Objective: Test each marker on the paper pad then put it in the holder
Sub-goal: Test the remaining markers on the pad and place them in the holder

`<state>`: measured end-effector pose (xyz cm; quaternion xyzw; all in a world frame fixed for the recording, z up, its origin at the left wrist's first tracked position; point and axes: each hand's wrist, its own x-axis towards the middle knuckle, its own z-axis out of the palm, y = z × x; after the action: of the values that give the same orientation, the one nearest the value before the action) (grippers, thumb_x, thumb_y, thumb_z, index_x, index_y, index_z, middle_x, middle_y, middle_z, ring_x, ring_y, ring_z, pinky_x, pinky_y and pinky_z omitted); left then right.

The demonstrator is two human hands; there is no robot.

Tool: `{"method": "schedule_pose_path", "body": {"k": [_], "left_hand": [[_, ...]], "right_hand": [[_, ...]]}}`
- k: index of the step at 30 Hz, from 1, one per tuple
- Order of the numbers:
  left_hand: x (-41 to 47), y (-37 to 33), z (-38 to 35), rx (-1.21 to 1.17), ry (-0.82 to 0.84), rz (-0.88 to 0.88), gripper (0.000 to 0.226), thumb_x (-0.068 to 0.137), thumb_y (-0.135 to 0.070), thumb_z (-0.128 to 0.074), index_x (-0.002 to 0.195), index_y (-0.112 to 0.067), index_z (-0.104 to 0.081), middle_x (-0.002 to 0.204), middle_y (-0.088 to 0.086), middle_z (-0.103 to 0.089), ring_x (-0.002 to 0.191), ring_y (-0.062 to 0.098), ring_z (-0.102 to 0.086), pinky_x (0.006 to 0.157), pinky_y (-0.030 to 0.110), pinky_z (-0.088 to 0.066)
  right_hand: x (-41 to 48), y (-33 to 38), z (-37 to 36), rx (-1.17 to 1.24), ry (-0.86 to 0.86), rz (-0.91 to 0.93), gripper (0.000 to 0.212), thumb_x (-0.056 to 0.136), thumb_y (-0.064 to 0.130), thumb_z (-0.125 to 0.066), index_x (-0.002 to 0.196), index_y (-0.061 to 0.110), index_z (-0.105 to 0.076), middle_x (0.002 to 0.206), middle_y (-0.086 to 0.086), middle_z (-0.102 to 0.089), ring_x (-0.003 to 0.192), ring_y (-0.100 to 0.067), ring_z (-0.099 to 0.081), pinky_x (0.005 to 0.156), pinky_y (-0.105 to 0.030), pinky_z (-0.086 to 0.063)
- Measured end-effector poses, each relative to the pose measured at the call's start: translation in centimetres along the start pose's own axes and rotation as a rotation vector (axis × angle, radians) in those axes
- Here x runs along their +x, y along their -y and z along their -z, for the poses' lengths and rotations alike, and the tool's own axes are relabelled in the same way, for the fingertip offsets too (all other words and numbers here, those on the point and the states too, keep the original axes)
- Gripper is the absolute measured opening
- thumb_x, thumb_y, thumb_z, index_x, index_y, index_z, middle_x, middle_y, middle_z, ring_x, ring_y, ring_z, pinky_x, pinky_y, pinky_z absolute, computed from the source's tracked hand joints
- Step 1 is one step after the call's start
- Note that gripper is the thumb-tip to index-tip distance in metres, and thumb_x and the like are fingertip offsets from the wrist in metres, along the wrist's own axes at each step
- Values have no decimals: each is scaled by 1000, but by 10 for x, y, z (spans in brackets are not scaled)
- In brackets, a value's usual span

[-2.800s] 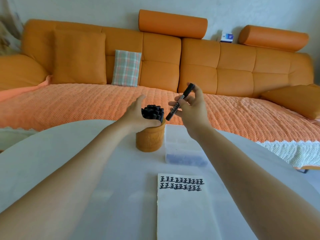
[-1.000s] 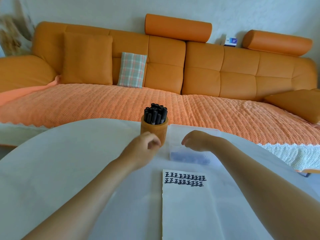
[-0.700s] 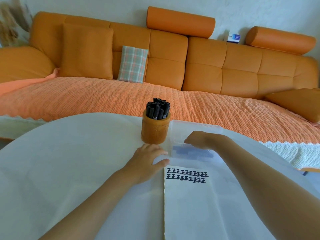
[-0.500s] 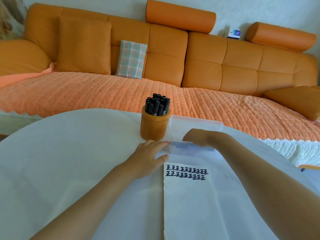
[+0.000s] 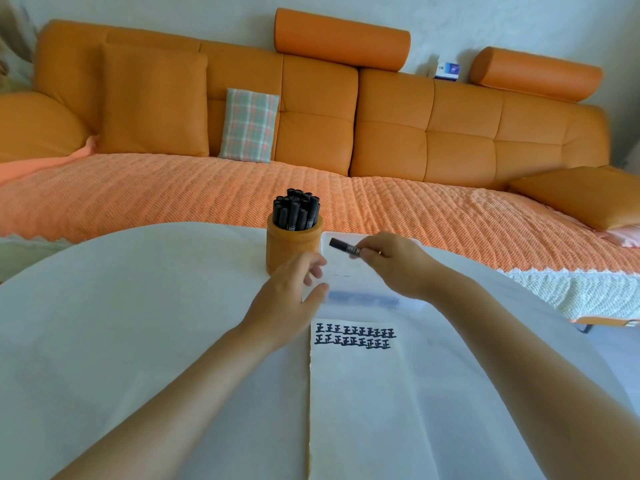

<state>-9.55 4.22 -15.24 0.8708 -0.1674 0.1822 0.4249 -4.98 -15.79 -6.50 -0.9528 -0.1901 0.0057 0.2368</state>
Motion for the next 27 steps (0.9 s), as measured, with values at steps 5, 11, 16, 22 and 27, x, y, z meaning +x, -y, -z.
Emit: {"method": "schedule_pose_path", "body": {"k": [5,11,16,22,27], "left_hand": [[-5,-24,-9,-99,13,68,28,92,-31,-62,112,-34,-42,103,-19,-55,94,5,-58,65,20,-41],[-11,-33,-9,42,303,213,31,83,-57,-64,106,-41,-53,98,-23,-65,89,0,-62,77,32,-55],[-11,-34,-9,156,303,180,8,89,-44,-60,93,-38,-63,84,-13,-68,80,10,-63,74,42,-54],[-7,-33,1,417,257,67,15,95,-40,-56,106,-36,-66,90,-17,-64,77,9,-56,60,29,-43],[-5,-40,-3,324,244,-38,15,93,-40,-62,106,-37,-68,83,-20,-60,74,5,-55,58,30,-42]], "right_hand": [[-39,-2,-20,395,58,-91,10,92,14,-64,99,17,-71,84,-12,-69,74,-20,-67,79,-39,-57],[-60,-16,-37,825,-82,-235,15,85,11,-76,100,12,-73,81,-2,-74,73,-15,-69,70,-31,-52],[-70,-19,-35,882,-91,-357,20,84,20,-79,97,7,-71,86,-10,-74,63,-20,-68,60,-33,-57],[-77,-25,-35,131,-503,-204,57,79,45,-76,121,23,-43,109,4,-50,98,-16,-52,82,-35,-46],[-77,-25,-50,-272,-203,280,27,96,35,-54,119,23,-63,101,3,-63,95,-23,-58,89,-38,-44]]}}
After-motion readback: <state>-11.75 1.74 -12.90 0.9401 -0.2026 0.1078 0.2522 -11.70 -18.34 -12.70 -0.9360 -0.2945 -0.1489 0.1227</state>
